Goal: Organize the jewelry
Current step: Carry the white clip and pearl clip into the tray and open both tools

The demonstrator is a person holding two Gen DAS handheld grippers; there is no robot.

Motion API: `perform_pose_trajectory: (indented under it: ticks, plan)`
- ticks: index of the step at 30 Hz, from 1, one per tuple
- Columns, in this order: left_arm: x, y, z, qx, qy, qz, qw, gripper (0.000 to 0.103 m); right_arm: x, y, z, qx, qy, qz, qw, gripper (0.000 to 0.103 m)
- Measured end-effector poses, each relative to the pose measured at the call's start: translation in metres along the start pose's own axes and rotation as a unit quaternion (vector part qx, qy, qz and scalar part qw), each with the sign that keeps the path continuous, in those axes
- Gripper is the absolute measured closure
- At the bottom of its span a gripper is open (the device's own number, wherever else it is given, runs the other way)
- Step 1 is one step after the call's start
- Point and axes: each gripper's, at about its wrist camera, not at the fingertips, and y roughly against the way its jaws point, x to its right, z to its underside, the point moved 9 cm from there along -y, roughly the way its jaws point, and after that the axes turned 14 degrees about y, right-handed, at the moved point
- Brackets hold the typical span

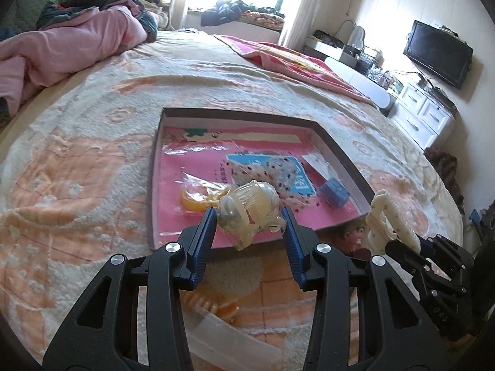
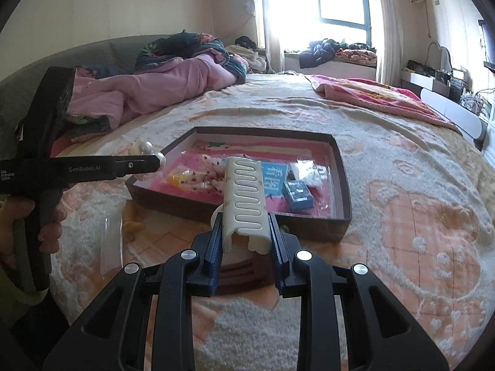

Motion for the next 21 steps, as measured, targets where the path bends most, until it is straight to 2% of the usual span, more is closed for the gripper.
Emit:
perform_pose_trajectory:
  ticks: [12,21]
  plan:
    - [-0.012,-0.011,-0.016,0.013,0.010,-0.019,0.9997,0.069,0.005,-0.018,-0.025,0.006,0.018,0.004,1.000,0.078]
    - [-0.008,-0.025,-0.023,0.010,0.008,-0.019,0.9997,0.069,0.032,-0.034,-0.038,0.007,0.010,0.021,1.000,0.078]
